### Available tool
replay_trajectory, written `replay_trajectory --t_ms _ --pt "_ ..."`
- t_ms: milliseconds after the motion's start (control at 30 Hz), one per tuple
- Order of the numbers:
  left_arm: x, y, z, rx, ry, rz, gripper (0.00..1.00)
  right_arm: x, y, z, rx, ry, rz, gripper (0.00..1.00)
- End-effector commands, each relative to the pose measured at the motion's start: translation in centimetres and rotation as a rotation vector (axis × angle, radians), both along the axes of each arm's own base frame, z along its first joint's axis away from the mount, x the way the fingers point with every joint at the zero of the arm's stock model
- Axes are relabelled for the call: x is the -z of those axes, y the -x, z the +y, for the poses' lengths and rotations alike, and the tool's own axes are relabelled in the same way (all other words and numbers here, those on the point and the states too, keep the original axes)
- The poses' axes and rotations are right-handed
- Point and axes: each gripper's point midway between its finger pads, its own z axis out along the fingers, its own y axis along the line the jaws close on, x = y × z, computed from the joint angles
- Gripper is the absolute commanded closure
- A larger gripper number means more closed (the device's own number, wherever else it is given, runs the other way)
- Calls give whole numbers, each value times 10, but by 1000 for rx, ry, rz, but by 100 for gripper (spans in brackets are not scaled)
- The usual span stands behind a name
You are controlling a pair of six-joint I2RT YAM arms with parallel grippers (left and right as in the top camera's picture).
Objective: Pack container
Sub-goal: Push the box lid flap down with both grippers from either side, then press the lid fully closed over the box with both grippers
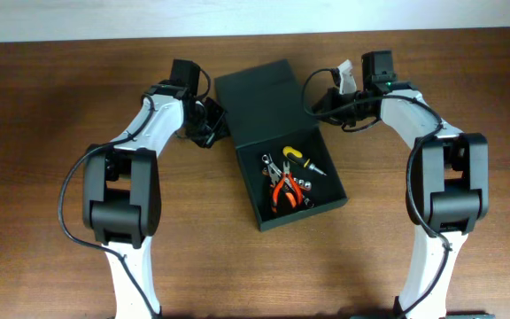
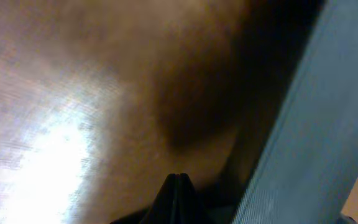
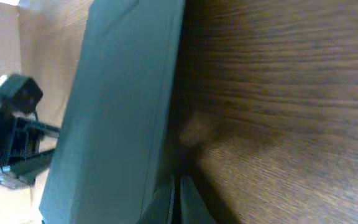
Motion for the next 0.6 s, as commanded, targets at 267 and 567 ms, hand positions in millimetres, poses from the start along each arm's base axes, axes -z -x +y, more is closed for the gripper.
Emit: replay_trajectory --t_ms 267,567 --pt "-42 -31 -23 128 144 -191 98 -64 -12 34 -148 -163 -157 96" --pt "-78 -44 -28 267 132 -334 98 -95 -11 36 -187 -165 -247 96"
